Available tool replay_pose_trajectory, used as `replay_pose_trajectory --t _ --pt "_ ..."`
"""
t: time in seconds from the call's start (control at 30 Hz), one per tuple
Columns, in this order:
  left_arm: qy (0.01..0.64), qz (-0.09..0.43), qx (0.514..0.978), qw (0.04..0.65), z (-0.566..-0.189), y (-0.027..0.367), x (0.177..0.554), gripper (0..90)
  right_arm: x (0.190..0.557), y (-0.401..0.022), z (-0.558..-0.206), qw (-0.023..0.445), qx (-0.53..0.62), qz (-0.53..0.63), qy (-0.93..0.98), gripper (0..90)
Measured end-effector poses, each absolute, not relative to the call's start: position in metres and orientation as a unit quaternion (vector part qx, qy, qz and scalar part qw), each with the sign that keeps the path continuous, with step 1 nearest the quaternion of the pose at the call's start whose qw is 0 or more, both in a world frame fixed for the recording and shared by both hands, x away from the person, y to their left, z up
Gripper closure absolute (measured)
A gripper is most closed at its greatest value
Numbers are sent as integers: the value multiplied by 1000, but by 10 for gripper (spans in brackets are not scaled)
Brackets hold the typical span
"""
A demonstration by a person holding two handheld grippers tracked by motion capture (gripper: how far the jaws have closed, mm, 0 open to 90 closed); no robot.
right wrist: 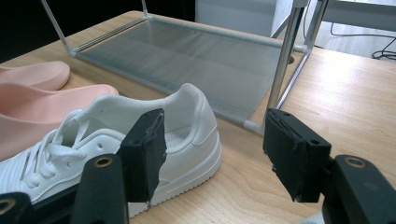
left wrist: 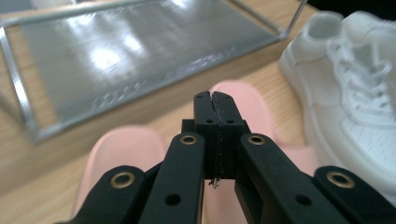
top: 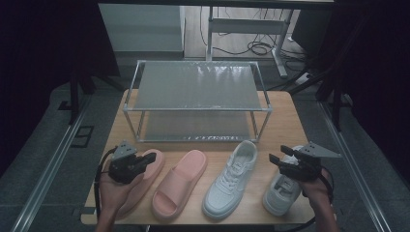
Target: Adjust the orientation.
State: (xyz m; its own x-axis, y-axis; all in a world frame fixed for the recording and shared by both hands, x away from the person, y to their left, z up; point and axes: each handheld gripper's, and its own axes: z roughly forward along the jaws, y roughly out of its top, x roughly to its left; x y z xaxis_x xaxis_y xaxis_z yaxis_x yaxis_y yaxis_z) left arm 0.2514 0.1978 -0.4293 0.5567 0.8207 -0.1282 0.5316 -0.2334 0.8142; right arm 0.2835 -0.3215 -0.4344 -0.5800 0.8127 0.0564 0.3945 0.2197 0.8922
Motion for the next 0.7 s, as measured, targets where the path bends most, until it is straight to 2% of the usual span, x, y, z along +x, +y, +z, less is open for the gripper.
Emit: replay_pose_trajectory --t 0.3,0.53,0.7 --pt "482 170 756 409 -452 231 215 900 281 -321 -435 222 411 472 748 393" --pt "490 157 758 401 -473 227 191 900 282 -318 -438 216 411 467 752 393" --pt "496 147 761 392 -485 224 190 900 282 -317 -440 214 413 464 754 394"
